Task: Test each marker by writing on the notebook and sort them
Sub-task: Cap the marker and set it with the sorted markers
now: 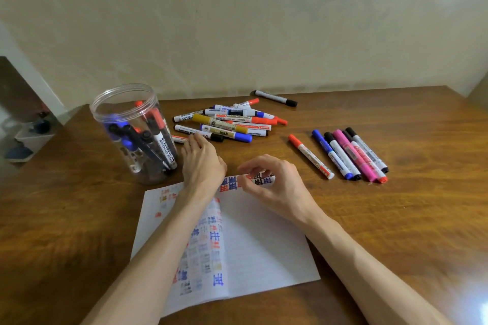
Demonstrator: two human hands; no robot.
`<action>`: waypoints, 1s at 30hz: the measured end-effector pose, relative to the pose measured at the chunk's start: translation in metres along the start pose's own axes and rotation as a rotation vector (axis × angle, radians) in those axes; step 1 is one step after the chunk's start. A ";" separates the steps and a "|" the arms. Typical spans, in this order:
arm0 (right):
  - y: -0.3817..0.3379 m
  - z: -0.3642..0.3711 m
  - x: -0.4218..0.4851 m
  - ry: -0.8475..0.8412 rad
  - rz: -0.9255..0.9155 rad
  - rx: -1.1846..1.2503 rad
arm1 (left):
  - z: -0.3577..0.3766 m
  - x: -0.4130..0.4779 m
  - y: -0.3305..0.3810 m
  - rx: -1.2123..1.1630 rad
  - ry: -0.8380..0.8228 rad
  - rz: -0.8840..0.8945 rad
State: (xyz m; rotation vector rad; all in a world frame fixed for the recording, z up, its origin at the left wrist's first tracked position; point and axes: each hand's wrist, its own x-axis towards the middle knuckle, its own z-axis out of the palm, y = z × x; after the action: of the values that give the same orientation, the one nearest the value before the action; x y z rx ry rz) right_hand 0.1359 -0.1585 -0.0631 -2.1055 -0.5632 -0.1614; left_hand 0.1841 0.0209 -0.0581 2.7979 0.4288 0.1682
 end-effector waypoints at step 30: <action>0.006 -0.010 0.003 0.166 0.102 0.017 | -0.016 -0.037 0.000 0.039 0.063 0.138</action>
State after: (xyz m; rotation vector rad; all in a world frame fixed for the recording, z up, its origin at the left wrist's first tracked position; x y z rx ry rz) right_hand 0.1419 -0.1684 -0.0610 -2.0754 -0.3563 -0.2698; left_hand 0.1460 0.0141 -0.0458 2.8673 0.2553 0.2823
